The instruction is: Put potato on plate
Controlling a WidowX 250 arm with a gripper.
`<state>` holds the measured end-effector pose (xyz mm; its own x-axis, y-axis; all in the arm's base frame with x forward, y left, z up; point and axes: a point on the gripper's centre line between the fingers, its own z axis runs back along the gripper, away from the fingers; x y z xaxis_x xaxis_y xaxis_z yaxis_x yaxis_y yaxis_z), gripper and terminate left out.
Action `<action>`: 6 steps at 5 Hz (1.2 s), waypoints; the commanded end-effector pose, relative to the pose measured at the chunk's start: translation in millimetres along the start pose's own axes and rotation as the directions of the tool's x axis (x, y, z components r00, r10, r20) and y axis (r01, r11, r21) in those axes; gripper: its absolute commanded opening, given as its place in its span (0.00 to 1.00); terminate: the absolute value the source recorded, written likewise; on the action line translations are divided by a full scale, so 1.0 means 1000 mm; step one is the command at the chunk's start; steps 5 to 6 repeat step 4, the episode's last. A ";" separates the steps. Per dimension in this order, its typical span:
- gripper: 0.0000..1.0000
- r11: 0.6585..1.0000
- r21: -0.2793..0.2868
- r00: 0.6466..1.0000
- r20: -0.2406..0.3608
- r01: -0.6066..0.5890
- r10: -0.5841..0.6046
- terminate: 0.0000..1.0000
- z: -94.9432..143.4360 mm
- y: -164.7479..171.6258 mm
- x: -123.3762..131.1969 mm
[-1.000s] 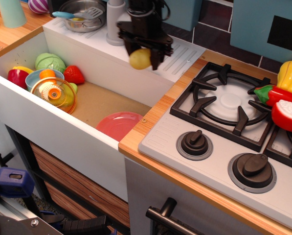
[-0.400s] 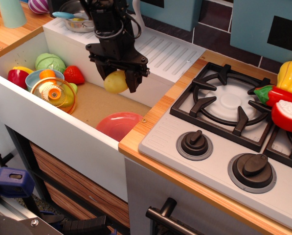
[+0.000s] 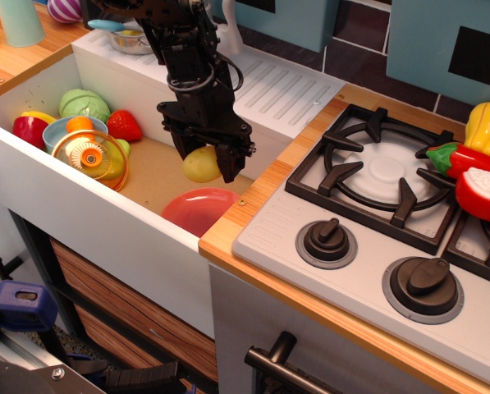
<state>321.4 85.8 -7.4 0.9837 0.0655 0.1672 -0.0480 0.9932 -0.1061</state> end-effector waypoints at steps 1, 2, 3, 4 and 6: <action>1.00 1.000 0.018 0.997 0.075 -0.013 0.012 0.00 -0.006 0.003 0.012; 1.00 0.999 0.022 0.995 0.094 -0.031 0.029 0.00 -0.012 0.001 0.010; 1.00 0.999 0.026 0.993 0.114 -0.025 0.022 0.00 -0.015 -0.001 0.007; 1.00 0.999 0.026 0.993 0.114 -0.025 0.022 1.00 -0.015 -0.001 0.007; 1.00 0.999 0.026 0.993 0.114 -0.025 0.022 1.00 -0.015 -0.001 0.007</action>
